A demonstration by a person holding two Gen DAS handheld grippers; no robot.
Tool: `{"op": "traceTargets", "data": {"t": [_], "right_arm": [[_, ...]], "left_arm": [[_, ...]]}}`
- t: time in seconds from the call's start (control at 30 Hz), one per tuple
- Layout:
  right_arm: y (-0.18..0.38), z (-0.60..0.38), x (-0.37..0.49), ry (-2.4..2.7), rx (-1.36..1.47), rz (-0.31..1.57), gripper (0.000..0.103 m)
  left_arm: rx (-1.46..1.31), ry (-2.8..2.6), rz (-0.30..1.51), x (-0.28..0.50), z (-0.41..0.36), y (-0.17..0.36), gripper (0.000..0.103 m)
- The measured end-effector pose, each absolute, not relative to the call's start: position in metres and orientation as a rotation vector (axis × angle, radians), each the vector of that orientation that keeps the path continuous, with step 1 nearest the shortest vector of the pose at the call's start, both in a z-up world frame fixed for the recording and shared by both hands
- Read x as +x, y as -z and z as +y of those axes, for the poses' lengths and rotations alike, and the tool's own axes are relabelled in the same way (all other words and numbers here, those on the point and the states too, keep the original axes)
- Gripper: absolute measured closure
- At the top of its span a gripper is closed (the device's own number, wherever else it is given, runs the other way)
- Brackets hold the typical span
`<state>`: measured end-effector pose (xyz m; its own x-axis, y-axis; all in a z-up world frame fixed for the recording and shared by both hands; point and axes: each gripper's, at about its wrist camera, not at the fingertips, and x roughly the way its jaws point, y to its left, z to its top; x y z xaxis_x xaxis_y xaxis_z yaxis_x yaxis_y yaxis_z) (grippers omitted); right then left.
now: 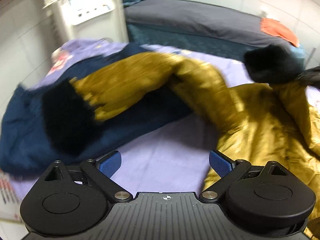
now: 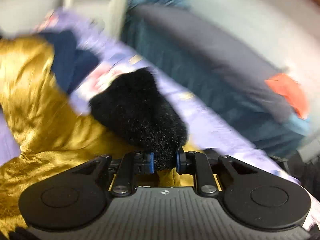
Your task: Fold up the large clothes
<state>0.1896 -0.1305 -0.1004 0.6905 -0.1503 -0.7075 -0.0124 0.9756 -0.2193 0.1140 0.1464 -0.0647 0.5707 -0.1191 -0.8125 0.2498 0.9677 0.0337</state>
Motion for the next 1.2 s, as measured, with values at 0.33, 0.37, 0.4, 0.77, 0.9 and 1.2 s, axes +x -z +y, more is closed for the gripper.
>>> {"op": "traceTargets", "data": {"t": [0.33,0.37,0.4,0.77,0.9,1.2], "right_arm": [[-0.029,-0.4,-0.055,0.823,0.185,0.564,0.082],[-0.028,-0.42,-0.085,0.892,0.222,0.564,0.083],[-0.023,-0.438,-0.112,0.952,0.259,0.567,0.084],[0.102,-0.5,-0.272,1.148,0.796,0.528,0.068],[0.079,-0.484,-0.263,1.142,0.832,0.502,0.03],[0.012,-0.404,-0.186,0.871,0.597,0.525,0.011]], "left_arm": [[0.213,0.439,0.9,0.116,0.044,0.057,0.0],[0.221,0.452,0.902,0.113,0.035,0.058,0.0],[0.231,0.463,0.907,0.11,0.025,0.06,0.0],[0.266,0.454,0.97,0.095,-0.022,0.078,0.0],[0.214,0.403,0.987,0.096,-0.01,0.079,0.0],[-0.053,0.18,0.921,0.127,0.076,0.057,0.0]]}}
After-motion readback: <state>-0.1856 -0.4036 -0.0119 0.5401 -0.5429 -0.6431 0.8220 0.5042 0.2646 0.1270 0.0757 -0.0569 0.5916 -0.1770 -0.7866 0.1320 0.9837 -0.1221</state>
